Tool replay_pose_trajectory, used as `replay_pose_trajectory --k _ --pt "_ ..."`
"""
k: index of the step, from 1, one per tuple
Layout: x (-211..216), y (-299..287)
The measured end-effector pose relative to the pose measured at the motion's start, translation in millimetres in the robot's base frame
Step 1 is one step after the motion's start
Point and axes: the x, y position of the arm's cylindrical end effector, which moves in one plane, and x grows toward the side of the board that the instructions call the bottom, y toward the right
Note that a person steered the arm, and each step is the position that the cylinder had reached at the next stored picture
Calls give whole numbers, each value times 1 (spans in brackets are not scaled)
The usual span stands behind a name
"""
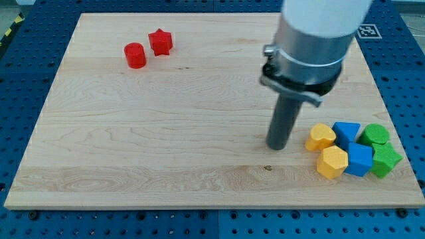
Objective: Push the red circle below to the red star
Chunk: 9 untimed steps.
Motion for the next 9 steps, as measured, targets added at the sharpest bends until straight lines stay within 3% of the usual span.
replay_pose_trajectory --k 2,7,9 --pt "-9 -70" --pt "-151 -258" --pt "-152 -260"
